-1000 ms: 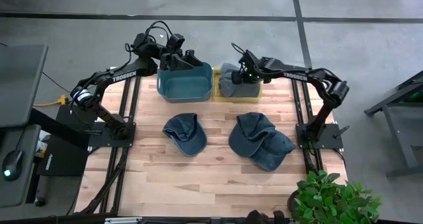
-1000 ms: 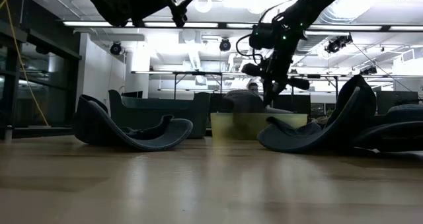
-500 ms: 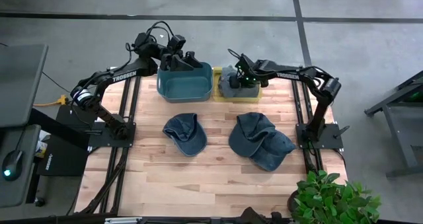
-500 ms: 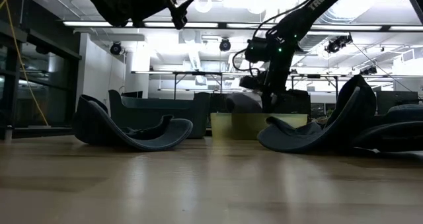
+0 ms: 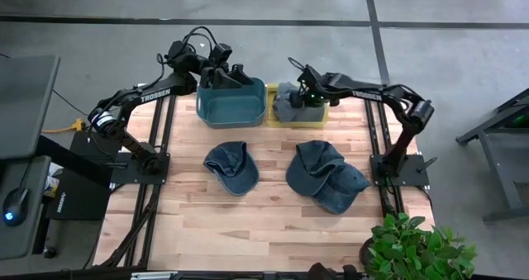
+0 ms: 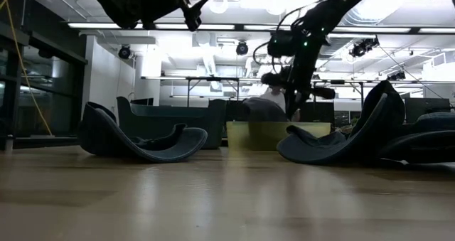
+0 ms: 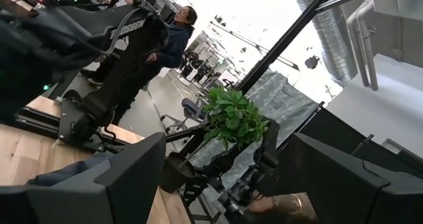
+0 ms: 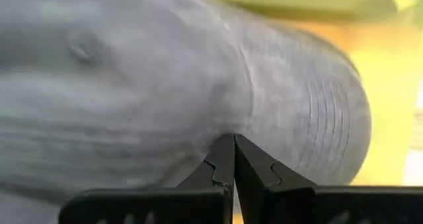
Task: Pick & Place hat
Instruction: Put the gray cap into the yellow bin, then put the top right blue cap into the blue bin
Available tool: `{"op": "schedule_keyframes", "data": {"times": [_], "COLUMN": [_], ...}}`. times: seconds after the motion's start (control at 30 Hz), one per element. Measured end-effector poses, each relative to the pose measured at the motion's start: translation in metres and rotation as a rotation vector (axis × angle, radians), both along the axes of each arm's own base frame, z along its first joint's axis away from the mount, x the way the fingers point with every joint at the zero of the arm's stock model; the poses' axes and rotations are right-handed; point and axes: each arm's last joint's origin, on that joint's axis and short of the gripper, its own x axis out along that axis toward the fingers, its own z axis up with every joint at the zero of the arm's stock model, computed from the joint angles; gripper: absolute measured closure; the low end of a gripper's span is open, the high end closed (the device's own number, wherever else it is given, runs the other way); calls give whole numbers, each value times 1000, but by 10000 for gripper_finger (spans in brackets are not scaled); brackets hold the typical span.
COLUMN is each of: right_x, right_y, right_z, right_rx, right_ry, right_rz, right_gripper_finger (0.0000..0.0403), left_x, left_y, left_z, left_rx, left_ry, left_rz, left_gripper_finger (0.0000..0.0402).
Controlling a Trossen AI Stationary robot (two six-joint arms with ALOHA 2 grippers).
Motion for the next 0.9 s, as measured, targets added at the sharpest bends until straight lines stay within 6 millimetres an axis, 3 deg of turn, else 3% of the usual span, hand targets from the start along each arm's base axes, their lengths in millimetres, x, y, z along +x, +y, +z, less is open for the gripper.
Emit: {"op": "schedule_keyframes", "data": {"times": [0.43, 0.67, 0.9], "right_x": [-17, -19, -20], "right_y": [22, 58, 110], "right_z": [64, 106, 136], "right_rx": [-140, -289, -422], "right_ry": [-170, -278, -336], "right_rz": [16, 59, 178], "right_gripper_finger": [403, 403, 403], "left_x": [0, -8, -24], "left_y": [0, -8, -24], "left_z": [0, 11, 33], "left_rx": [6, 60, 136], "left_ry": [-1, -32, -91], "left_rz": [-6, -17, -26], "left_gripper_finger": [80, 80, 80]}}
